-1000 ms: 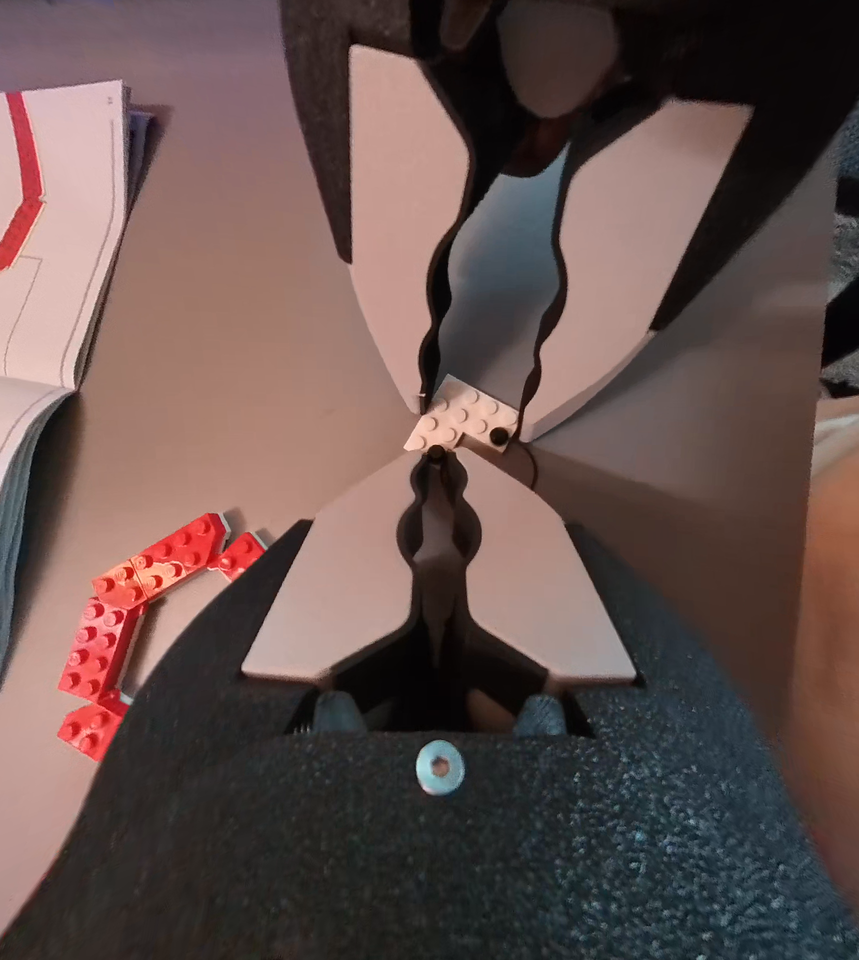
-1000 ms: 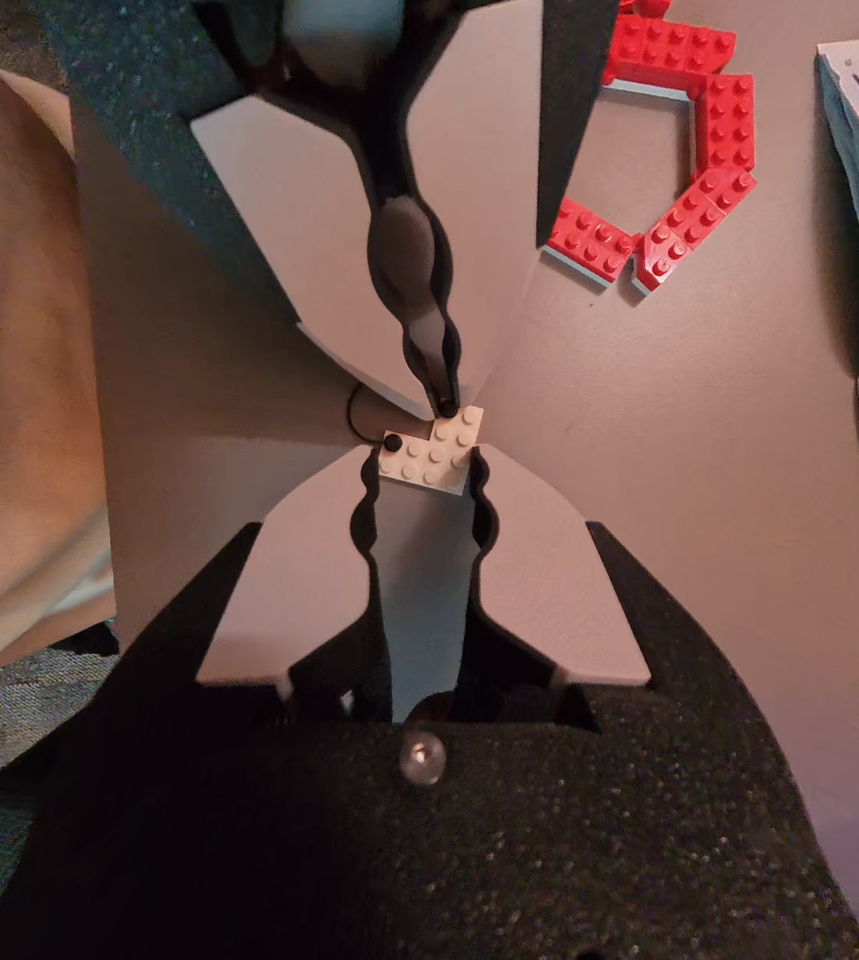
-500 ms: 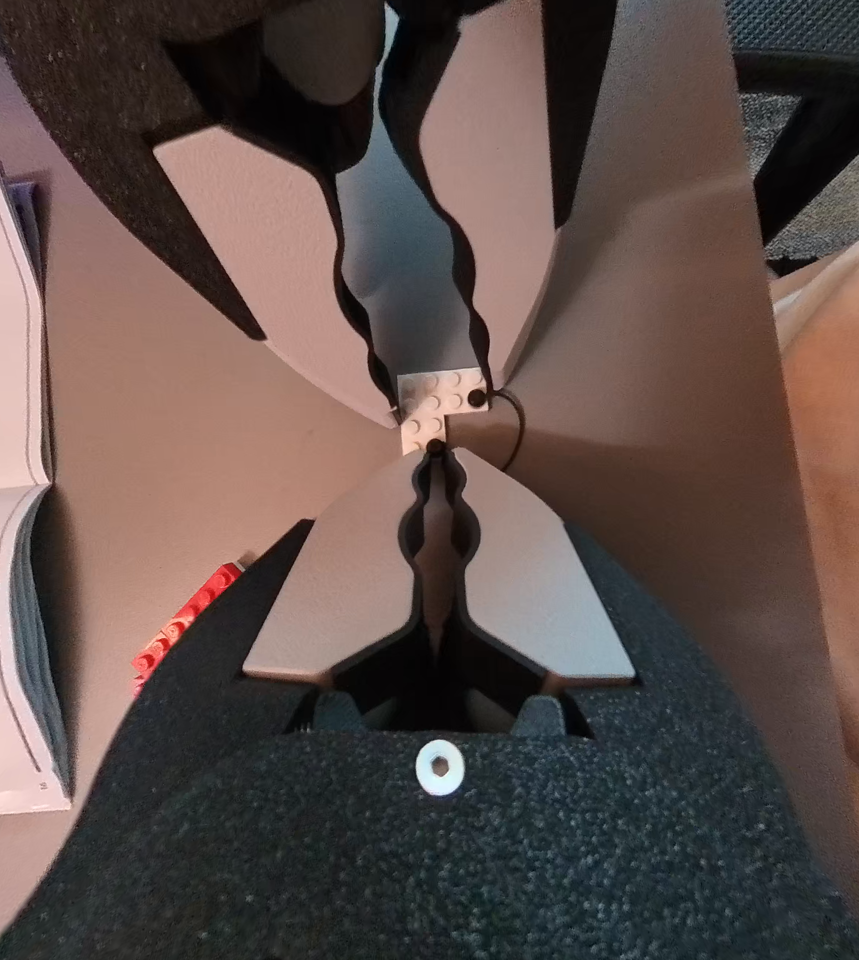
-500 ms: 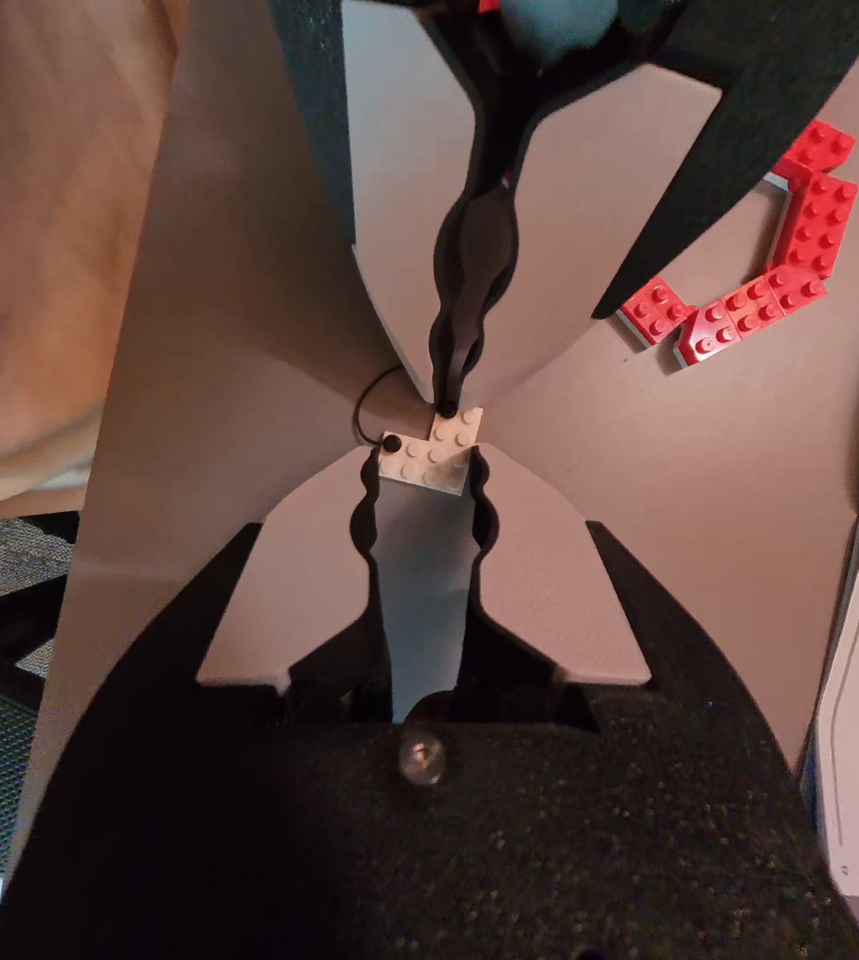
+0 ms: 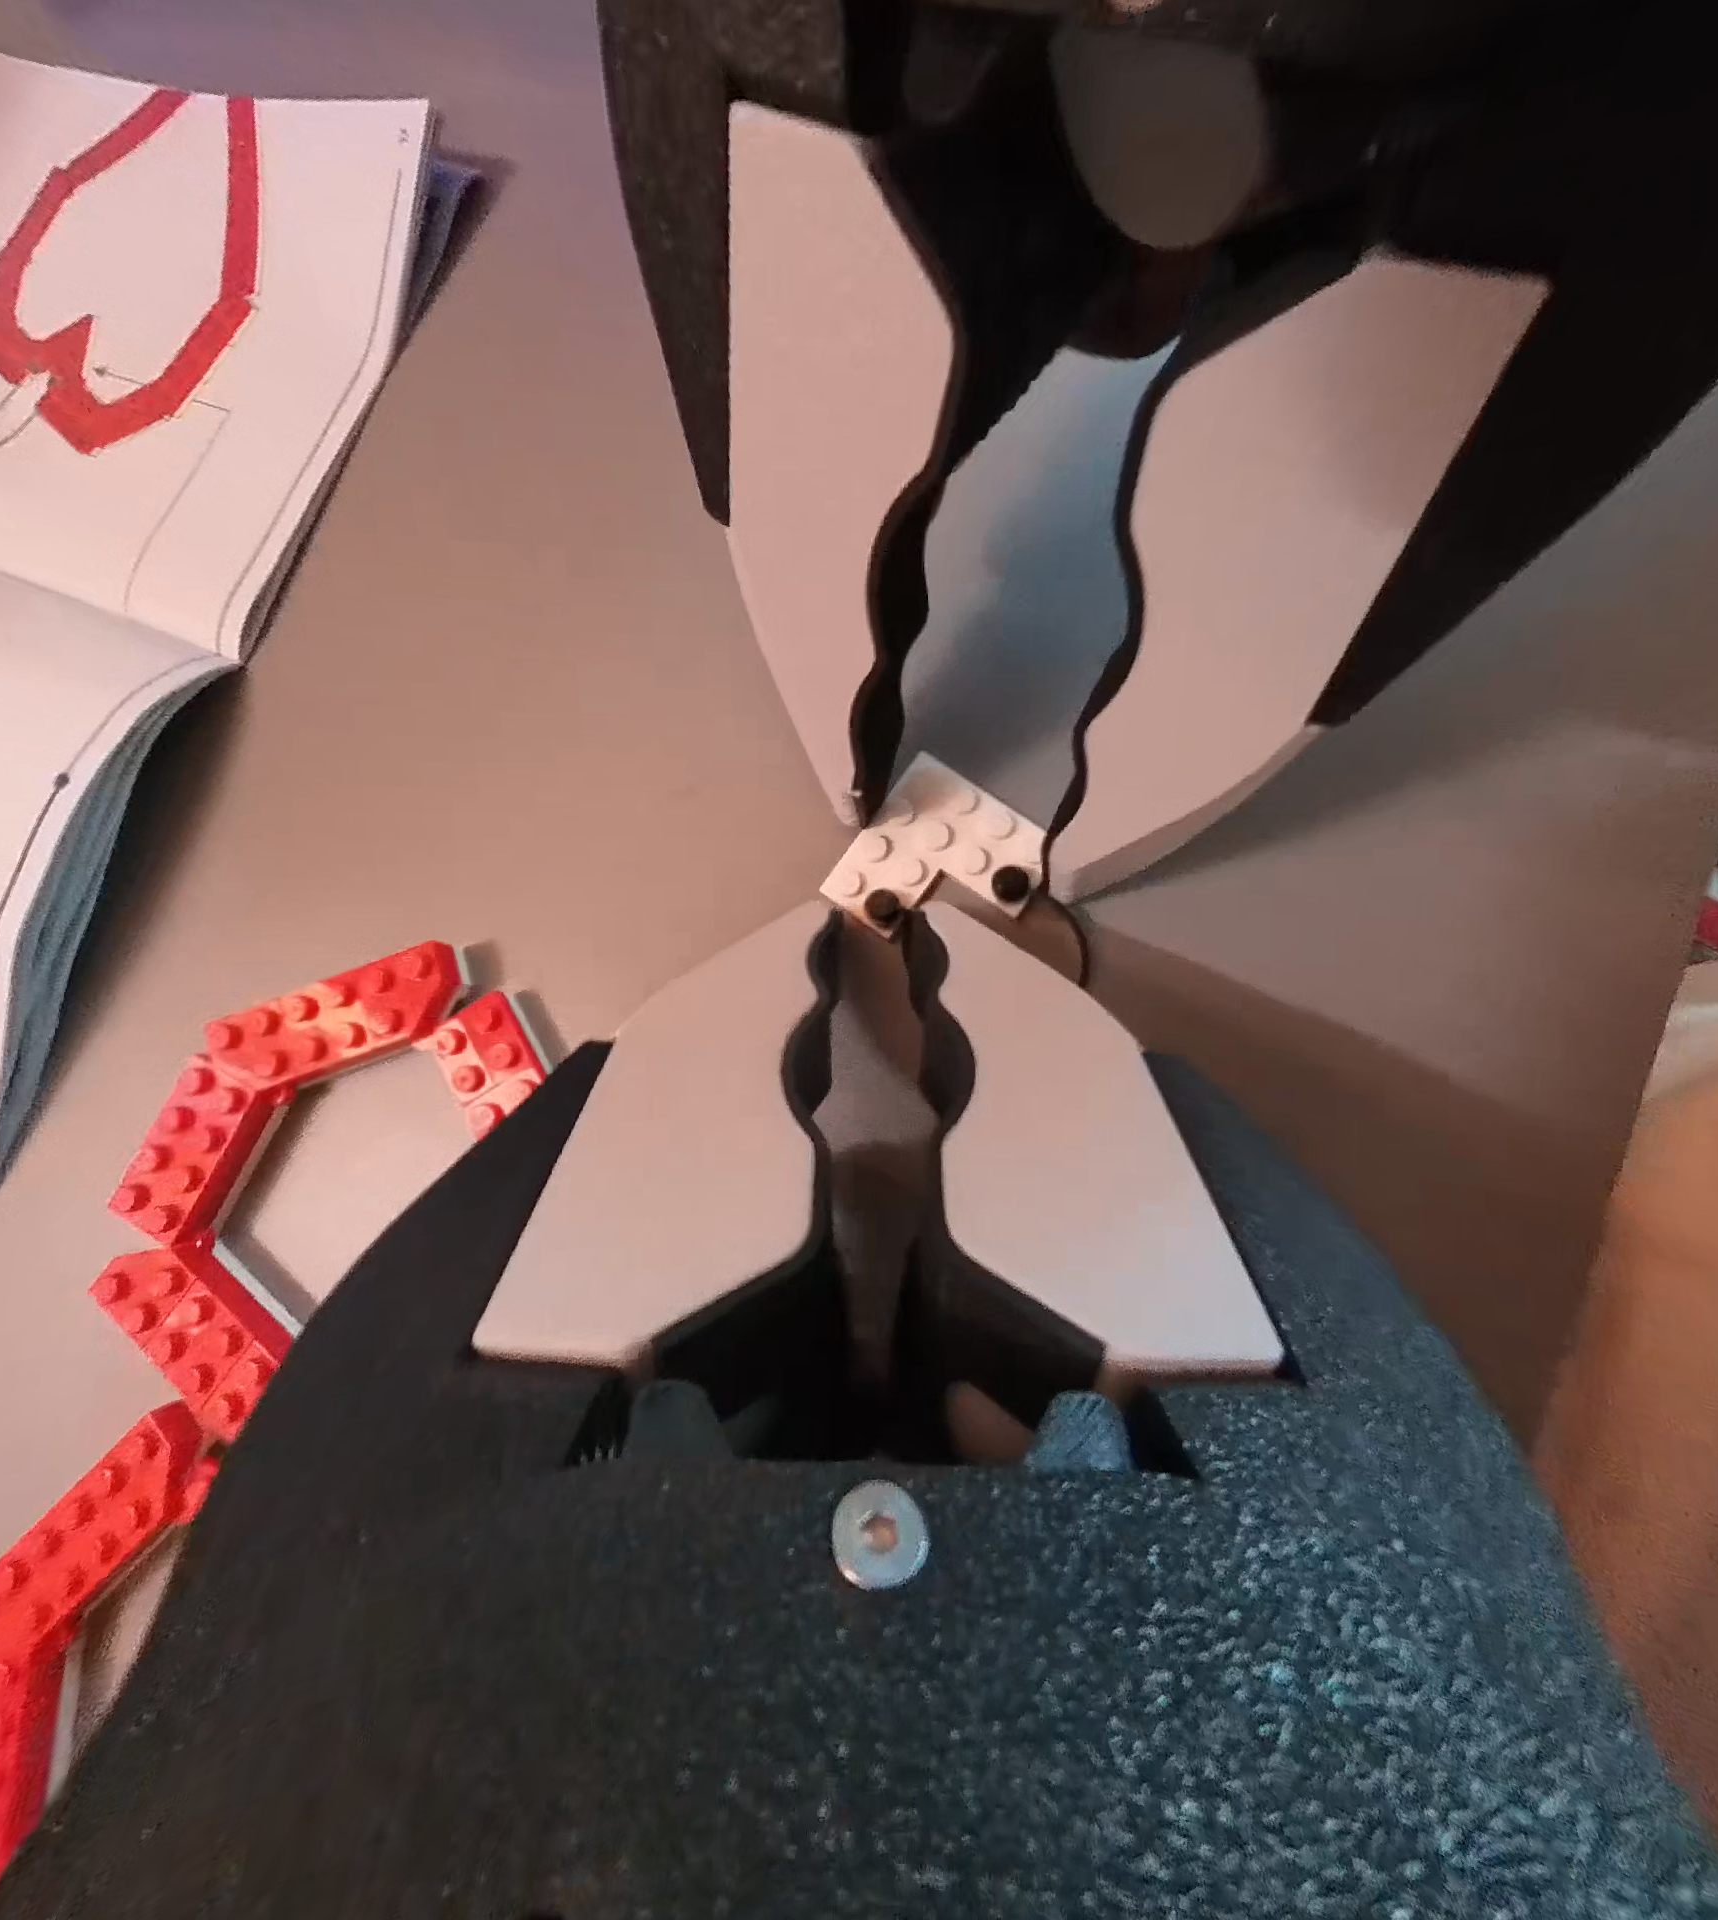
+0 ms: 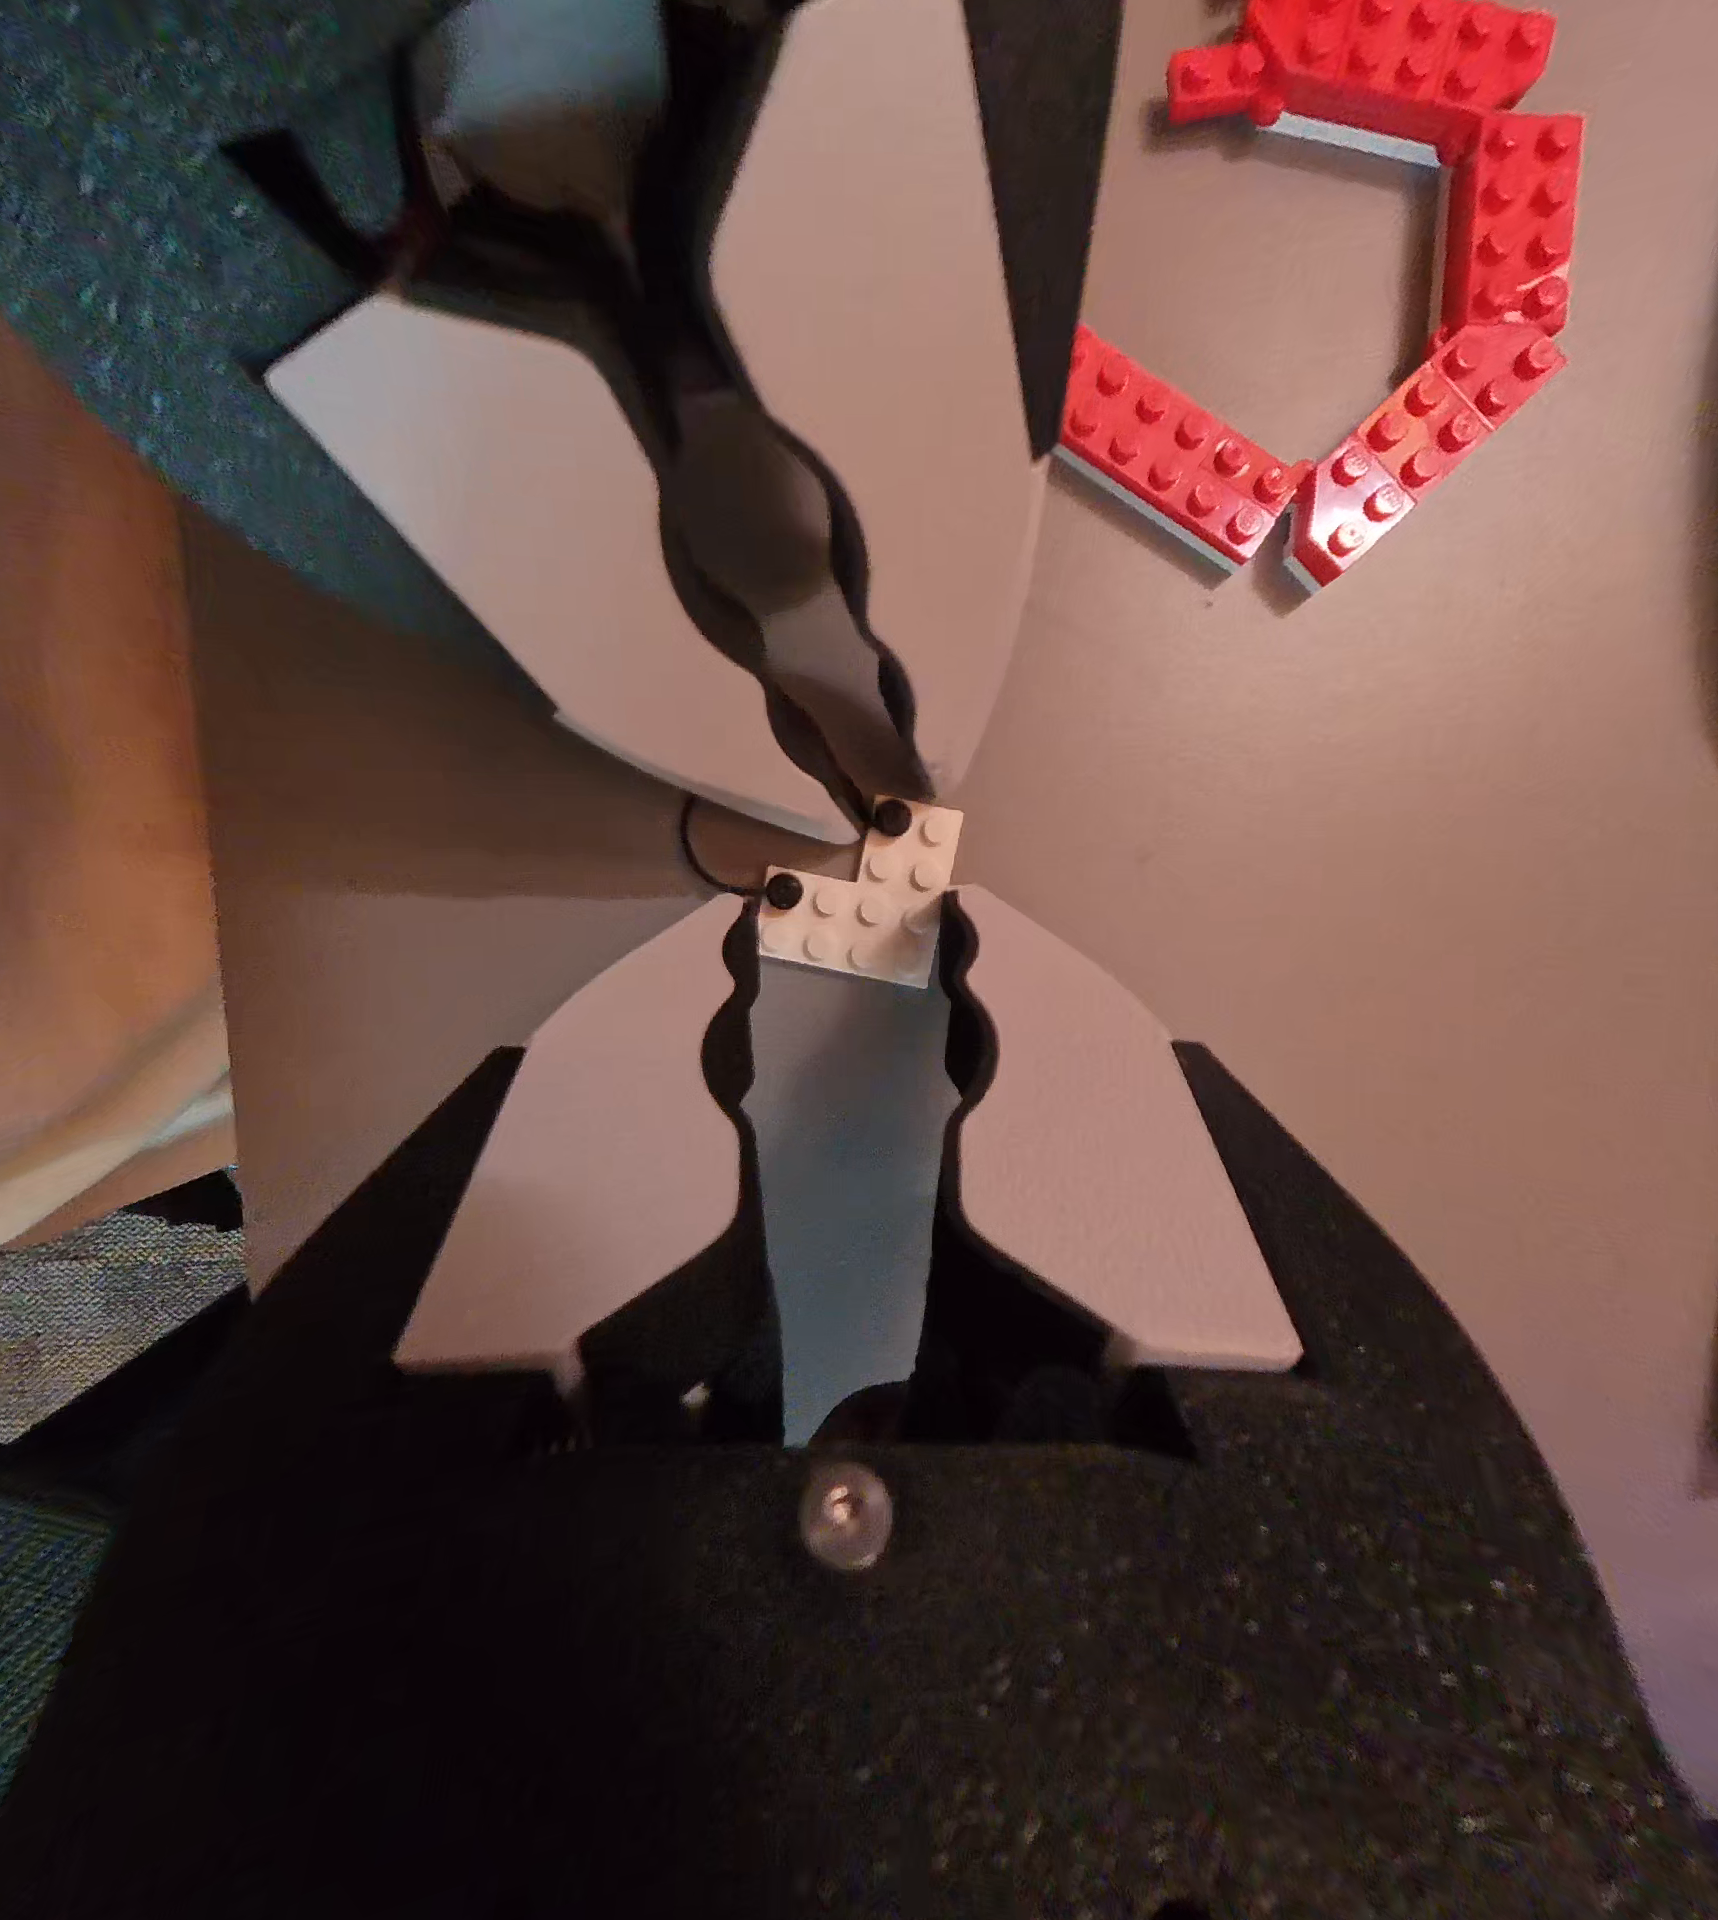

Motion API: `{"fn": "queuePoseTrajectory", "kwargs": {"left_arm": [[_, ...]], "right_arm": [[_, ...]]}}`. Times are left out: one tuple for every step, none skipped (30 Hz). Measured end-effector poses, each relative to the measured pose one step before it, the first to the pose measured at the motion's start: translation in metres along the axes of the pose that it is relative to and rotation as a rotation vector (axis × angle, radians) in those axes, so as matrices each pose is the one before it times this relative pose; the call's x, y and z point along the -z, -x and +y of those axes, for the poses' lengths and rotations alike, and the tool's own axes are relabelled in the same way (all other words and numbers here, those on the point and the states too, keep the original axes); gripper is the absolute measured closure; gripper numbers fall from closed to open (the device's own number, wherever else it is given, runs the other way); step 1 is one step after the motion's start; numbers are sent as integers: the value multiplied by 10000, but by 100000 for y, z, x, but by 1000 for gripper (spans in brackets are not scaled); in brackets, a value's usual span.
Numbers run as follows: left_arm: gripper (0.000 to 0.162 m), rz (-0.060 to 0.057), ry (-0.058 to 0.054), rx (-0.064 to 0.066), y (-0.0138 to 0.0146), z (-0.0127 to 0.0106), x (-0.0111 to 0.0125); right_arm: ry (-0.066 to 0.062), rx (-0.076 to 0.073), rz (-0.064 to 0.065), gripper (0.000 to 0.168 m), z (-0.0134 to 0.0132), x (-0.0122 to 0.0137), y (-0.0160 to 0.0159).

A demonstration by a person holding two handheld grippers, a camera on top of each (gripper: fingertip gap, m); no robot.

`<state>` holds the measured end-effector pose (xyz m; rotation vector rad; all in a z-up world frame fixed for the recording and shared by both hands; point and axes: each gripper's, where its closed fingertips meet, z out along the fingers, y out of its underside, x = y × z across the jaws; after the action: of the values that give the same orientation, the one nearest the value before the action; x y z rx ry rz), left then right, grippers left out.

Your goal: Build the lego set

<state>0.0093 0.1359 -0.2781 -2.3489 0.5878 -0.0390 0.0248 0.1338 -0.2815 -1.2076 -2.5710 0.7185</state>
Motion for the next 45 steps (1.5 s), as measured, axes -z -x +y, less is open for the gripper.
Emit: {"fn": "queuePoseTrajectory", "kwargs": {"left_arm": [[153, -75, 90, 69, -128, -61, -44], [154, -61, 11, 161, -81, -87, -43], [154, -94, 44, 159, 38, 17, -34], [154, -85, 65, 135, 25, 40, 21], [155, -98, 116, 91, 49, 107, 62], [157, -75, 146, 38, 5, 147, 68], [159, -5, 119, 35, -130, 112, 70], [161, 1, 70, 56, -104, 108, 61], [161, 20, 19, 143, -87, 73, 45], [161, 26, -28, 187, -20, 23, 6], [162, 36, -30, 150, -24, 4, 10], [161, 17, -31, 111, -4, 13, -3], [162, -6, -48, -5, -11, -5, 0], [162, -22, -89, -111, 18, -23, -5], [162, -73, -117, -39, 117, -53, -39], [162, -103, -50, -87, 223, 29, 14], [162, 37, 14, -122, 27, 22, 15], [162, 55, 45, -39, -10, -1, 4], [162, 13, 50, -114, -20, 11, 4], [162, -5, 52, -92, 3, 3, 9], [162, 19, 38, -47, 4, 14, 0], [162, 50, 20, 2, 5, 7, 13], [162, 54, -5, 34, 9, 6, -9], [162, 37, -9, 31, 0, -1, 5], [162, 28, -13, 25, -2, 10, 5], [162, 32, -11, 1, 4, 3, 0], [162, 49, 8, 17, -3, 14, 12], [162, 56, 9, 1, -7, 11, -2], [162, 72, 24, 19, -11, 28, 29], [162, 62, 30, 14, 0, 31, 18], [162, 46, 36, 17, -10, 35, 10], [162, 34, 44, 18, 3, 21, 10], [162, 45, 50, 44, -2, 33, 28], [162, 42, 23, 53, -6, 9, -7], [162, 30, 18, 51, -5, 8, 8], [162, 16, 9, 56, 5, 8, -1], [162, 8, -3, 53, -7, 2, -1], [162, 13, -10, 52, -7, 2, 2], [162, 41, -13, 59, 1, 12, -5], [162, 77, -2, 68, -7, 17, 8], [162, 78, 20, 41, -6, 14, 2], [162, 50, 35, 10, 9, 5, 5], [162, 44, 48, 4, 11, 24, 5], [162, 25, 22, 6, -4, -2, 5], [162, 11, 5, 11, 0, 5, 2]], "right_arm": [[12, -80, 33, 135, 14, 8, 0], [-22, -120, 25, 135, 8, -4, -8], [-42, -147, 37, 135, -2, 3, -21], [-49, -155, 60, 135, -21, -8, -17], [-58, -142, 64, 135, -18, -17, 1], [-69, -107, 57, 135, -11, 0, -6], [-62, -97, 49, 135, -17, -15, -7], [-45, -87, 47, 135, -17, -5, -1], [-25, -67, 57, 135, -12, -5, -9], [-6, -71, 68, 135, -18, -12, 1], [5, -76, 77, 135, -33, -12, -1], [0, -105, 76, 135, -20, -14, -3], [-6, -122, 77, 135, -19, -11, -9], [-13, -38, 67, 135, -13, -9, 11], [-33, 62, 19, 135, 3, -8, 28], [-69, 147, -53, 135, 8, 12, 45], [-94, 150, -80, 135, -15, -9, 50], [-84, 119, -75, 135, -3, 0, 8], [-53, 48, -68, 135, 3, 13, -8], [-31, 29, -38, 135, 1, -5, -1], [-19, 6, -8, 135, -2, 2, 1], [-17, -9, 7, 135, 3, 5, 6], [-24, 26, 14, 135, 6, 8, 5], [-25, 1, 7, 135, 0, 5, 5], [-18, 20, 3, 135, 10, -2, 5], [-14, 59, 0, 135, -10, 7, 6], [-15, 74, -12, 135, -2, 1, 3], [-30, 136, -18, 135, -9, 0, 14], [-46, 137, -32, 135, -17, -2, 7], [-53, 107, -50, 135, -16, 1, 0], [-50, 61, -59, 135, -16, -12, 12], [-48, 54, -50, 135, -13, -10, 5], [-44, 34, -31, 135, -18, -2, 3], [-31, -3, -16, 135, -3, 6, -4], [-27, -44, 0, 135, 8, 1, 4], [-33, -61, 20, 135, 7, 2, -4], [-43, -28, 33, 135, -3, 11, 4], [-48, -13, 21, 135, 2, 16, 7], [-48, -13, -3, 135, 3, 5, -5], [-50, 17, -12, 135, -8, -3, 2], [-48, 45, -8, 135, 1, 4, -3], [-37, 50, -10, 135, -13, 3, 0], [-34, 71, -4, 135, -17, -2, 8], [-21, 45, -5, 135, 3, -3, -1], [-11, -13, -22, 135, 0, 3, 0]]}}
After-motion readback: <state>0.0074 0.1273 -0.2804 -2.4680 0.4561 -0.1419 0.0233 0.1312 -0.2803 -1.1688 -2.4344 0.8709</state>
